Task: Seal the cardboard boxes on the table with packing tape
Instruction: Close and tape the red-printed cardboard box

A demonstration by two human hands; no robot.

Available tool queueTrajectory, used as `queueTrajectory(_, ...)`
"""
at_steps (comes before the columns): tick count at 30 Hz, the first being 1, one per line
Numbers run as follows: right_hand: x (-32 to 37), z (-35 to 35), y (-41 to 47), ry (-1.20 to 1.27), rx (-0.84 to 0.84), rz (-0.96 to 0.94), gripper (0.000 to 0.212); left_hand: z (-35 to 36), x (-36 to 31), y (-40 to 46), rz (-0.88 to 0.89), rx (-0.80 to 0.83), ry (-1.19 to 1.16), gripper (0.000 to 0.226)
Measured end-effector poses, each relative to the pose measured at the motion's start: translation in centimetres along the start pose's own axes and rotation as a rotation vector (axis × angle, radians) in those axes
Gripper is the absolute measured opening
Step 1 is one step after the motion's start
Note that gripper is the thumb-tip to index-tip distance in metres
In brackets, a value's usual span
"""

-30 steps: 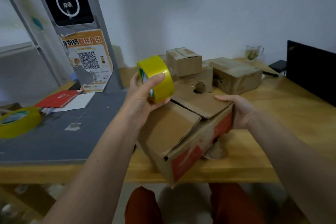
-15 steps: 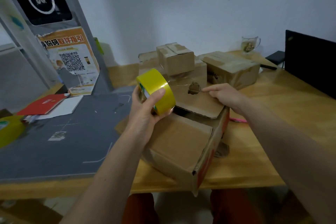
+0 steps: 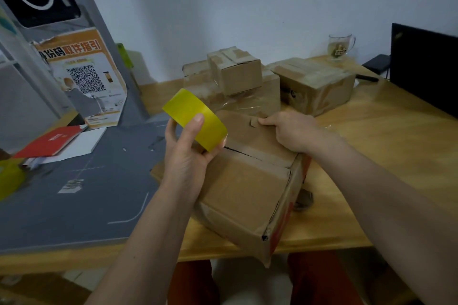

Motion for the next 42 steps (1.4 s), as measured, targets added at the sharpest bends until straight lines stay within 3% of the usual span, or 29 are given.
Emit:
queueTrajectory(7, 0.7, 0.2, -0.6, 0.026, 0.036, -0.061, 0.07, 0.4, 0.0, -0.5, 0.022, -0.026, 0.008, 0.086)
queueTrajectory(10, 2.1, -0.2, -0.3, -0.074, 0.068, -0.067, 0.064, 0.4, -0.2, -0.8, 0.029, -0.032, -0.001, 0.088)
queueTrajectory(14, 3.6, 1.2, -0.4, -0.031, 0.17, -0.149, 0.056, 0.0, -0.3, -1.0, 0.029, -0.039, -0.015, 0.089)
queueTrajectory(20, 5.1, 1.1, -0.7, -0.109, 0.122, -0.21, 0.051, 0.1, -0.2, -0.7, 0.013, -0.027, -0.004, 0.085)
queueTrajectory(25, 3.1, 0.0, -1.7, 0.131, 0.059, -0.164, 0.054, 0.0, -0.3, -0.8, 0.027, -0.021, 0.025, 0.085)
queueTrajectory(31, 3.9, -0.5, -2.4, -0.001, -0.036, -0.145, 0.045, 0.0, -0.3, -0.7, 0.035, -0.048, -0.002, 0.089)
queueTrajectory(34, 3.5, -1.1, -2.9, 0.163, -0.012, -0.176, 0.046, 0.0, -0.6, -0.8, 0.054, -0.043, 0.019, 0.091)
queueTrajectory(39, 0.2, -3.1, -5.4, 0.374, -0.267, 0.022, 0.051, -1.2, -3.7, -0.1, 0.152, -0.041, 0.063, 0.087)
queueTrajectory(42, -1.9, -2.7, -6.6, 0.434, -0.313, 0.195, 0.059, -2.1, -5.6, 0.6, 0.214, -0.067, 0.115, 0.084)
Point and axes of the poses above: each hand's wrist, its own y-axis towards the middle knuckle, its own z-axis out of the palm, x = y × z, the point moved 10 cm from there along y, towards the middle knuckle, and after that the axes turned 7 degrees about -y, right-handed, at the moved point
